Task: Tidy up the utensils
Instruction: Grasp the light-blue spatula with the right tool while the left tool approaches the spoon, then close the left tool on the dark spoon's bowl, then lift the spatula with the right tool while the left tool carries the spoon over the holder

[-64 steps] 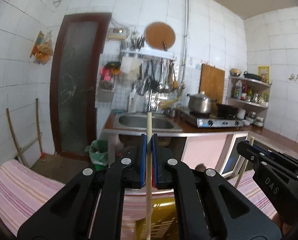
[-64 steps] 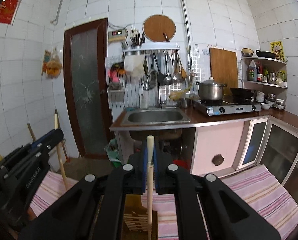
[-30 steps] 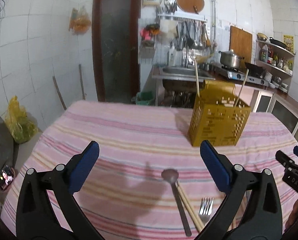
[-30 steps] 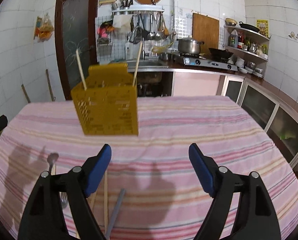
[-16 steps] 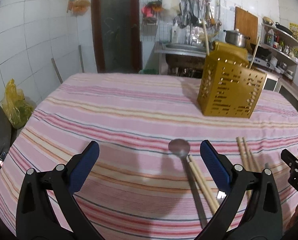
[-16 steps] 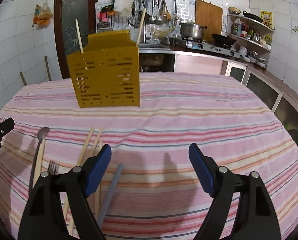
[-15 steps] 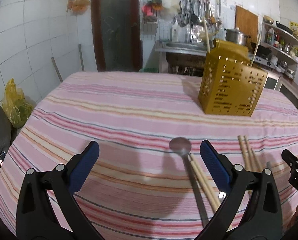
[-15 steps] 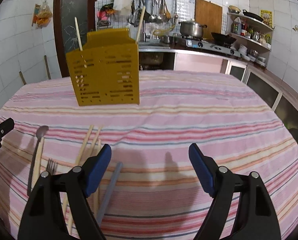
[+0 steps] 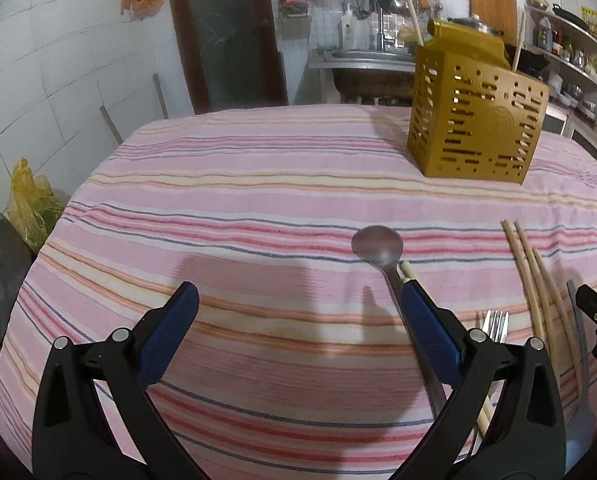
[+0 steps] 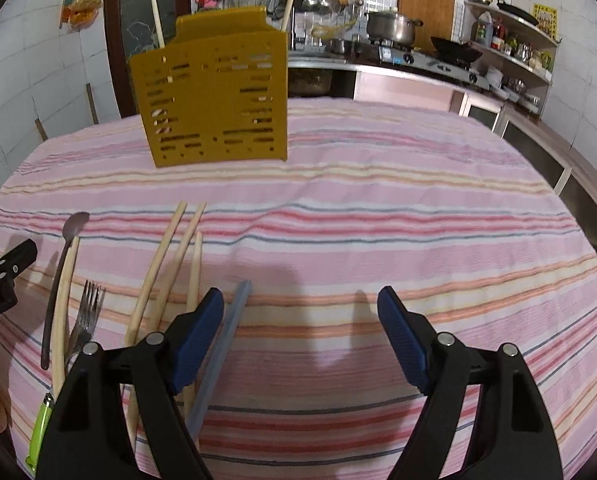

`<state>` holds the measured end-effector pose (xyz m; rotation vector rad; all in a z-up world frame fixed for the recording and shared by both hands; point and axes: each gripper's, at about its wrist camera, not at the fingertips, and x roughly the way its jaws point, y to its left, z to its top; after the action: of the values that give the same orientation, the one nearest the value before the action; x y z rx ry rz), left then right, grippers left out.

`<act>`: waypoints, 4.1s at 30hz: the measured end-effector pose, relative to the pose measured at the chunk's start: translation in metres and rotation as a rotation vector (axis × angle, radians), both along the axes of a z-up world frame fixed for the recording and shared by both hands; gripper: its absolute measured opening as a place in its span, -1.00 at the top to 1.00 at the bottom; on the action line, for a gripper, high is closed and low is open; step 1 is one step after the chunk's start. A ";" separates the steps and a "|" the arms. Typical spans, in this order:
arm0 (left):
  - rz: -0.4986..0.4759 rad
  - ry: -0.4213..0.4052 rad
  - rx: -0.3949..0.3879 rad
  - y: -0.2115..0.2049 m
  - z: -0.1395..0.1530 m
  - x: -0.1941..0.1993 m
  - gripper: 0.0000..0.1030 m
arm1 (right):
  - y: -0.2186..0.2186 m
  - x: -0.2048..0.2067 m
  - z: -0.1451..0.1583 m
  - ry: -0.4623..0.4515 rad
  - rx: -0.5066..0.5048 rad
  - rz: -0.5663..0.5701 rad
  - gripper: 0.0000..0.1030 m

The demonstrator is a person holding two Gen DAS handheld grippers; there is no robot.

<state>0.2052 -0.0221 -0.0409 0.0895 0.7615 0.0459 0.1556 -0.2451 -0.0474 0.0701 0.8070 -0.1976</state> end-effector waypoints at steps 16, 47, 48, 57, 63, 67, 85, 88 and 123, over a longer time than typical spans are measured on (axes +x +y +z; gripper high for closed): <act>-0.027 0.045 -0.034 0.003 -0.005 0.004 -0.90 | 0.016 0.006 -0.007 0.080 0.030 0.068 0.68; -0.085 0.240 -0.070 -0.041 -0.021 0.081 -0.23 | -0.015 0.047 -0.007 0.100 0.091 0.096 0.79; -0.093 0.243 -0.069 -0.044 -0.021 0.081 -0.13 | -0.014 0.047 -0.007 0.098 0.088 0.089 0.78; -0.108 0.261 -0.105 -0.041 -0.017 0.085 0.32 | -0.012 0.047 -0.007 0.095 0.081 0.069 0.80; -0.111 0.228 -0.087 -0.041 -0.013 0.081 0.32 | -0.015 0.042 -0.005 0.076 0.104 0.065 0.84; -0.106 0.190 -0.075 -0.035 -0.004 0.070 0.32 | -0.017 0.039 -0.002 0.056 0.110 0.054 0.84; -0.102 -0.127 0.001 -0.022 0.062 -0.005 0.32 | -0.020 -0.006 0.064 -0.269 0.094 0.023 0.86; -0.106 -0.178 0.001 -0.021 0.071 -0.016 0.32 | -0.019 -0.010 0.068 -0.294 0.095 0.028 0.86; -0.121 -0.441 -0.035 -0.014 0.153 -0.030 0.32 | -0.011 -0.019 0.126 -0.513 0.009 0.031 0.86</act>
<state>0.1756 -0.0357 0.1121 0.0879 0.3147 -0.0613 0.1368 -0.2562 0.0788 0.1115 0.2974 -0.1371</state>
